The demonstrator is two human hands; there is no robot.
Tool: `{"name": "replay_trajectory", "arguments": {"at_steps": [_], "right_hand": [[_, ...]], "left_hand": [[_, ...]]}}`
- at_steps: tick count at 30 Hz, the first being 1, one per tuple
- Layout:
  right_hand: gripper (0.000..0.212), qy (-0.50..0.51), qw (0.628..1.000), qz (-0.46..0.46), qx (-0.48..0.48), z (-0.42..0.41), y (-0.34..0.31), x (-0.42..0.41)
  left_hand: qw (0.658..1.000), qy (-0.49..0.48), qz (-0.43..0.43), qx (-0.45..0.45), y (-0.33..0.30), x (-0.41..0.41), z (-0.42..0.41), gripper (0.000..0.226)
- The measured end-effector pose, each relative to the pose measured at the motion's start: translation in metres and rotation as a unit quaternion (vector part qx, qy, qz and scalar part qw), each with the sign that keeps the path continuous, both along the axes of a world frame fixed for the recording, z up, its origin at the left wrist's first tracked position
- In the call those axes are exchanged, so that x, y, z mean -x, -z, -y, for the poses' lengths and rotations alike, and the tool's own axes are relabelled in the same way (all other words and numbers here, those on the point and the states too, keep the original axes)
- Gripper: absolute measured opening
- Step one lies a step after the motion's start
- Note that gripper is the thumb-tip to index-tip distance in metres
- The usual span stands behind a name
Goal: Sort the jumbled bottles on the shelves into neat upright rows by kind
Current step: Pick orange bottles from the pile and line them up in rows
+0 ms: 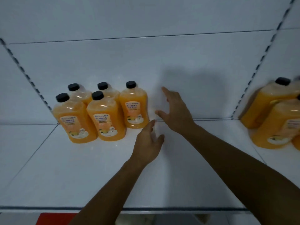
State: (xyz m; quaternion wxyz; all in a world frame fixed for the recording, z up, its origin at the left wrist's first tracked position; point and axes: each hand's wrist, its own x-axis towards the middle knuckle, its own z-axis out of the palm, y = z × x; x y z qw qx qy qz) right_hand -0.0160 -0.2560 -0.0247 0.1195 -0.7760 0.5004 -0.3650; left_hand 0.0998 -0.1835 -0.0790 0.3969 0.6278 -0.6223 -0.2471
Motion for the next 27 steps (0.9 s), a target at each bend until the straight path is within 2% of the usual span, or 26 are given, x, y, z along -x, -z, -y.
{"name": "replay_trajectory", "arguments": {"at_steps": [2,6,9,12,16,18,20,23,27], "right_hand": [[0.072,0.032,0.999,0.002,0.013,-0.005,-0.003,0.039],[0.054,0.116,0.990,0.006,0.077,-0.026,-0.018,0.119],[0.048,0.177,0.973,-0.003,0.147,-0.044,-0.029,0.172],[0.052,0.261,0.946,-0.027,0.189,-0.059,-0.035,0.215],[0.066,0.343,0.931,-0.046,0.119,-0.068,-0.032,0.257],[0.070,0.322,0.946,0.012,0.049,-0.069,-0.028,0.266],[0.074,0.292,0.955,0.045,0.019,-0.070,-0.026,0.272],[0.080,0.246,0.968,0.043,0.015,-0.071,-0.028,0.282],[0.088,0.143,0.989,0.013,0.026,-0.070,-0.034,0.274]], "left_hand": [[0.999,0.027,-0.010,-0.023,-0.005,0.025,0.008,0.057],[0.990,0.143,0.000,0.005,-0.014,0.092,0.025,0.055],[0.977,0.213,-0.015,0.004,-0.021,0.150,0.030,0.056],[0.962,0.268,-0.045,-0.007,-0.023,0.200,0.030,0.054],[0.943,0.327,-0.061,-0.025,-0.020,0.247,0.031,0.060],[0.942,0.327,-0.069,-0.040,-0.020,0.265,0.032,0.064],[0.953,0.291,-0.074,-0.044,-0.017,0.279,0.037,0.055],[0.963,0.261,-0.064,-0.032,-0.013,0.282,0.045,0.038],[0.957,0.271,-0.102,0.020,-0.015,0.257,0.042,0.036]]}}
